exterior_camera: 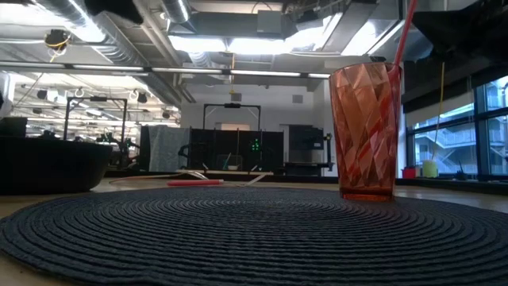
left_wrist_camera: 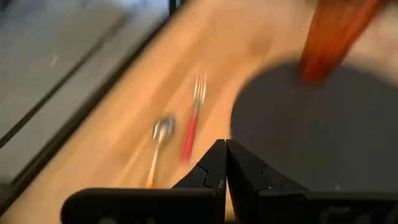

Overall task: Pick & Place Utensil
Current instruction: Put the black bowl on the dark blue mat to the left of the brown cup

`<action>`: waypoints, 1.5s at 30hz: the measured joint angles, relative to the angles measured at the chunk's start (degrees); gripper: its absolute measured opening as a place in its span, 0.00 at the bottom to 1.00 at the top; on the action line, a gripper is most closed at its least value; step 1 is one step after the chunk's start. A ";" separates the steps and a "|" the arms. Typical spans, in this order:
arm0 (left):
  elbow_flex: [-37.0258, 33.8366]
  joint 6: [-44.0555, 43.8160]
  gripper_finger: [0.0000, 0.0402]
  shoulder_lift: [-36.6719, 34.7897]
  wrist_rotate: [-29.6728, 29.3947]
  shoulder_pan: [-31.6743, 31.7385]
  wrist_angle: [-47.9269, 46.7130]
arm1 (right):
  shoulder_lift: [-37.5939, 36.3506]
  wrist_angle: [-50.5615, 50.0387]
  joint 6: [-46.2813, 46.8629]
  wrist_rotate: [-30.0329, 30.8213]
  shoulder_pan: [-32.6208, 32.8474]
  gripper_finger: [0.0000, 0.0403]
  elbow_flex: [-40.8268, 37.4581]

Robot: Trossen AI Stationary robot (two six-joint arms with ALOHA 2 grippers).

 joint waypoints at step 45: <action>-4.01 -41.27 0.60 23.35 14.10 -30.56 -9.01 | 0.07 -0.26 5.92 0.00 0.00 0.04 0.00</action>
